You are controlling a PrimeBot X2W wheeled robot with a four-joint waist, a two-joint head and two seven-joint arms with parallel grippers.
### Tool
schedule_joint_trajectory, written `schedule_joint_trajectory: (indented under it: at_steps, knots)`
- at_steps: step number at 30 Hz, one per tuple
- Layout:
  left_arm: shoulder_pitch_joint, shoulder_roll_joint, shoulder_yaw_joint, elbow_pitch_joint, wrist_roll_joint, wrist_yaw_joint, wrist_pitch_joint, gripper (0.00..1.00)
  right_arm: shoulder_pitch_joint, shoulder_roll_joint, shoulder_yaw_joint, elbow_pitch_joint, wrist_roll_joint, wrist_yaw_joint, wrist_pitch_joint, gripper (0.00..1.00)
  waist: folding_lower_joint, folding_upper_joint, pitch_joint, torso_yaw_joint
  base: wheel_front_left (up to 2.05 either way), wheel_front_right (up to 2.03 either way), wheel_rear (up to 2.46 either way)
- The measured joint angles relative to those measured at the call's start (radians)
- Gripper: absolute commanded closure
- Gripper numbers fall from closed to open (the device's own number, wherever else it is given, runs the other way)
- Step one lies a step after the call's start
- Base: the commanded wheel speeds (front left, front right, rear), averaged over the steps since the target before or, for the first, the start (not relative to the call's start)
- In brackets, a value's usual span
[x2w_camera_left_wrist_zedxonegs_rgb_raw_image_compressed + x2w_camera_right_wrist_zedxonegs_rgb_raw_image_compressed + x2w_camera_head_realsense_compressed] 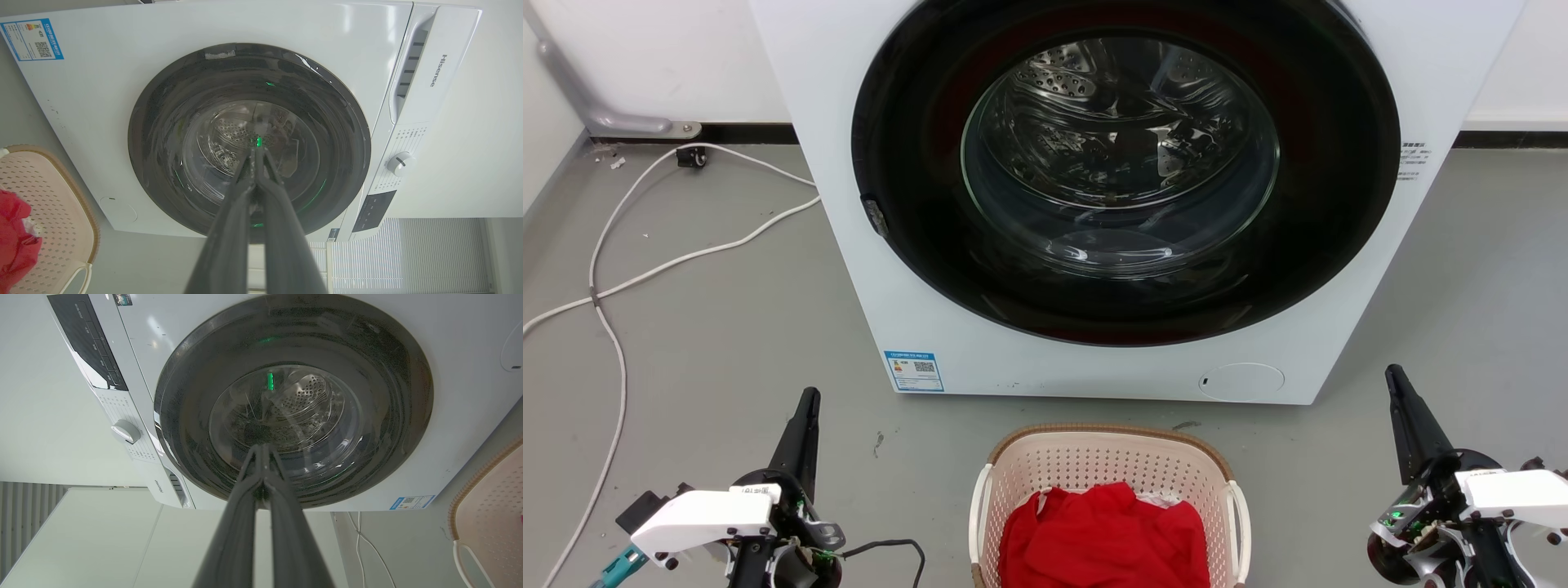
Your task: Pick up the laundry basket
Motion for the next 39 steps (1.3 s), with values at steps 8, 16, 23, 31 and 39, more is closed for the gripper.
schedule_joint_trajectory:
  at_steps: [8, 16, 23, 31, 39]
  knots:
    - [0.000, 0.000, 0.000, 0.000, 0.000, 0.000, 0.000, 1.00, 0.000, 0.000, 0.000, 0.000, 0.000, 0.000, 0.000, 1.00, 0.0000, 0.0000, 0.000, 0.000, 0.00, 0.00, 0.00]
    - [0.000, 0.000, 0.001, 0.000, 0.000, 0.000, 0.000, 1.00, 0.000, 0.000, 0.000, 0.000, 0.000, 0.000, 0.000, 1.00, 0.0000, 0.0000, 0.000, 0.000, 0.00, 0.00, 0.00]
    - [0.000, 0.000, 0.001, 0.000, 0.000, 0.000, 0.000, 1.00, 0.000, 0.000, 0.000, 0.000, 0.000, 0.000, 0.000, 1.00, 0.0000, 0.0000, 0.000, 0.000, 0.00, 0.00, 0.00]
    - [0.037, -0.006, -0.005, 0.040, 0.000, 0.001, -0.002, 0.00, 0.039, 0.003, 0.000, 0.040, 0.000, 0.000, -0.001, 0.00, 0.0000, 0.0000, 0.000, 0.000, 0.00, 0.00, 0.00]
    - [0.047, -0.007, -0.008, 0.010, 0.082, 0.003, -0.040, 0.00, 0.051, 0.005, -0.006, 0.026, -0.079, 0.000, -0.040, 0.00, 0.0000, 0.0000, 0.001, -0.001, 0.00, 0.00, 0.00]
